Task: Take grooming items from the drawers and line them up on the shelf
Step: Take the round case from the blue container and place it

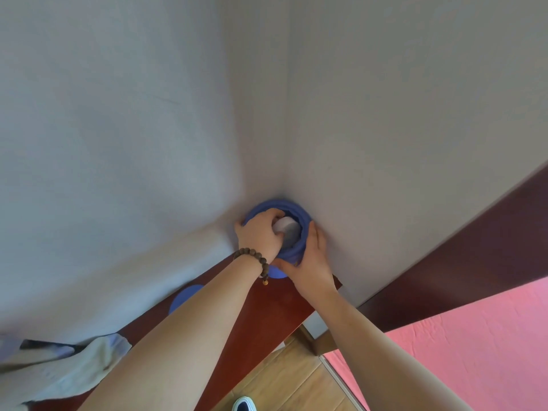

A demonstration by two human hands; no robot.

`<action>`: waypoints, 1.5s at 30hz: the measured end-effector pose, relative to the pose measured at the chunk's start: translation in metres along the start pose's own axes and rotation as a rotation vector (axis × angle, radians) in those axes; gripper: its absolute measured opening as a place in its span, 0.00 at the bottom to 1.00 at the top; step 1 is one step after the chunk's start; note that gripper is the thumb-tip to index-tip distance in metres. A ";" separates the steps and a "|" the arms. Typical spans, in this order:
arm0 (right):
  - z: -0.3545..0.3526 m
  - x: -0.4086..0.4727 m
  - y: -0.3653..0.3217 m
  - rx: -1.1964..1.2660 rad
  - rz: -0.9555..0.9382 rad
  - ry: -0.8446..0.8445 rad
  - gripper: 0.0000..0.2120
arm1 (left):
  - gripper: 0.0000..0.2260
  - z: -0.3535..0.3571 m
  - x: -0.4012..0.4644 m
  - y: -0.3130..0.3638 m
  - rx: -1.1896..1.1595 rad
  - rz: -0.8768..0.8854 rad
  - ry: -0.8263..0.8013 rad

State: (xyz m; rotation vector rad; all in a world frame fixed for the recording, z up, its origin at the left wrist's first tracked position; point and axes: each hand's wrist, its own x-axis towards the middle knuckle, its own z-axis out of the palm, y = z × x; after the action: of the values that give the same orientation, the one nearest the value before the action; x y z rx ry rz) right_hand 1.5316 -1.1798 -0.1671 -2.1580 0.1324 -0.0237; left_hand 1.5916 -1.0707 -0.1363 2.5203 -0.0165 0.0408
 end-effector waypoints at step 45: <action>0.132 -0.130 -0.033 -0.361 -0.419 -0.490 0.32 | 0.22 -0.077 -0.353 -0.245 0.295 -0.609 0.449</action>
State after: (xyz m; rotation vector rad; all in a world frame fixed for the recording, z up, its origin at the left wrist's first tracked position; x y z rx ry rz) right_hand 1.4141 -1.0388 -0.2087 -2.4431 -0.6414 0.3060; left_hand 1.2416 -0.8253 -0.2277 2.6337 0.9924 0.3810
